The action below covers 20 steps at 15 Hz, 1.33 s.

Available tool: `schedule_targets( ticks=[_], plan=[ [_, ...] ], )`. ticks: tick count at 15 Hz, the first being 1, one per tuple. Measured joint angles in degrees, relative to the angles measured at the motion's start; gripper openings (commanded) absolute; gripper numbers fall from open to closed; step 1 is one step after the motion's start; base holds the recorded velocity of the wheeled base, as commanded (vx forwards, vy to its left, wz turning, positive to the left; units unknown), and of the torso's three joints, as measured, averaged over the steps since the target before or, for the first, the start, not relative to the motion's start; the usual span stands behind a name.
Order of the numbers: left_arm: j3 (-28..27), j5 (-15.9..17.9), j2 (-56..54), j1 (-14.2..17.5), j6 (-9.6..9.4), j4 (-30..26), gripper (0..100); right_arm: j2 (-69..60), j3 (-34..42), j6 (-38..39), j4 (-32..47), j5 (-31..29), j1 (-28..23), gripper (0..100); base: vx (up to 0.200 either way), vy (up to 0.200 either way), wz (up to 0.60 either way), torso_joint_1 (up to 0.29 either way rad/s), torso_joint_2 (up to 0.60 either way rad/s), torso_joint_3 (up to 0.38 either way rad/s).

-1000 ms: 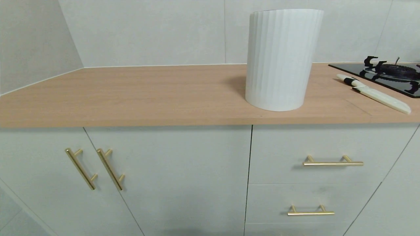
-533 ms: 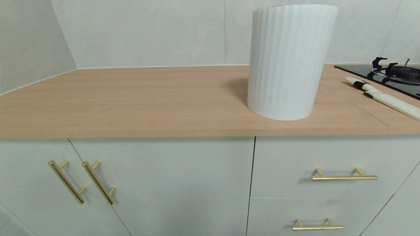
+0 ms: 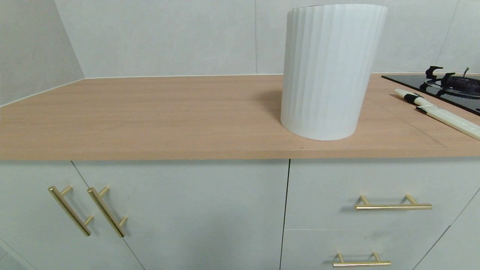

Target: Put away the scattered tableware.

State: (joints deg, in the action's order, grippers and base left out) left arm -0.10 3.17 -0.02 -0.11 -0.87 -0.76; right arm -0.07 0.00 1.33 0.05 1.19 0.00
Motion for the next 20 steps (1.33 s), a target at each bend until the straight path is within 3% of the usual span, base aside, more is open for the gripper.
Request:
schedule_targets(
  ticks=[17, 20],
  plan=[
    [0.0, 0.0, 0.0, 0.0, -0.02, 0.0, 100, 0.0, 0.0, 0.0, 0.0, -0.1, 0.0, 100, 0.0, 0.0, 0.0, 0.0, 0.0, 0.0],
    [0.0, 0.0, 0.0, 0.0, -0.02, 0.0, 100, 0.0, 0.0, 0.0, 0.0, -0.1, 0.1, 100, 0.0, 0.0, 0.0, 0.049, -0.24, -0.224]
  ],
)
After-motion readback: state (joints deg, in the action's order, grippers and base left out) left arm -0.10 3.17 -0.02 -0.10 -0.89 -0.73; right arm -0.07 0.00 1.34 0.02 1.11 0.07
